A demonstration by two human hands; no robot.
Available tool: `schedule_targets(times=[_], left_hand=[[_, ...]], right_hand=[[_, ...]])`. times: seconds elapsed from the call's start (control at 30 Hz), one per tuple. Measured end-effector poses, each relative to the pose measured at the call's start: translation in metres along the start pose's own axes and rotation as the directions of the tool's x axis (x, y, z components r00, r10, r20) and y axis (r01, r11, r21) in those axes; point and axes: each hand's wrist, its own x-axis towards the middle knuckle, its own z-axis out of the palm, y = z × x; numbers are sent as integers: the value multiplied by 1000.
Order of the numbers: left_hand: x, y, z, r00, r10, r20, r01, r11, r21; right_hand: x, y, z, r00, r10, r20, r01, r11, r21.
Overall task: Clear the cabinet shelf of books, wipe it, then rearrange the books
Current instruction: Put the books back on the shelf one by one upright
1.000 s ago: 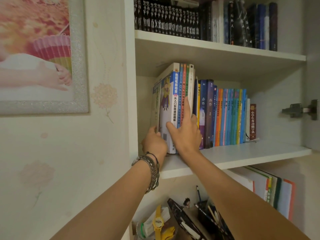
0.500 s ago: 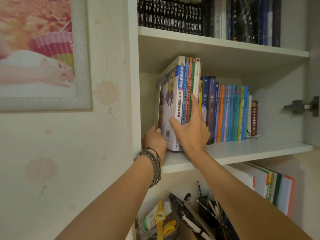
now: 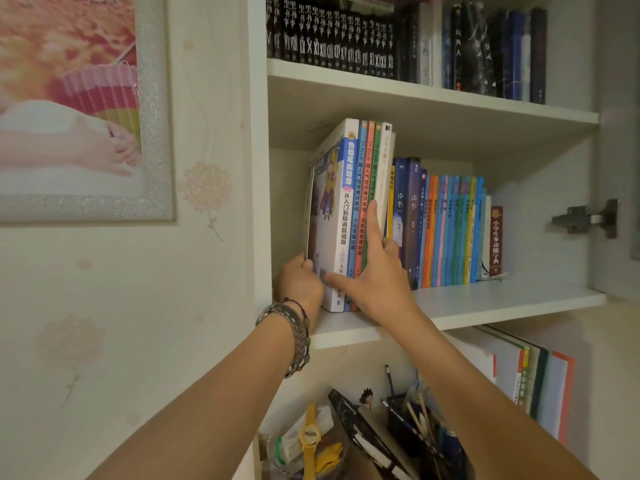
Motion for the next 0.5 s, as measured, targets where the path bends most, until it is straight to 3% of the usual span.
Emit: schedule_targets(times=[0.2, 0.5], left_hand=[[5, 1, 7, 998, -25, -51, 25, 1000, 2], [11, 6, 16, 995, -98, -1, 96, 981, -168]], right_hand=[[6, 1, 6, 1000, -8, 9, 8, 1000, 14], [22, 13, 14, 998, -13, 61, 11, 1000, 28]])
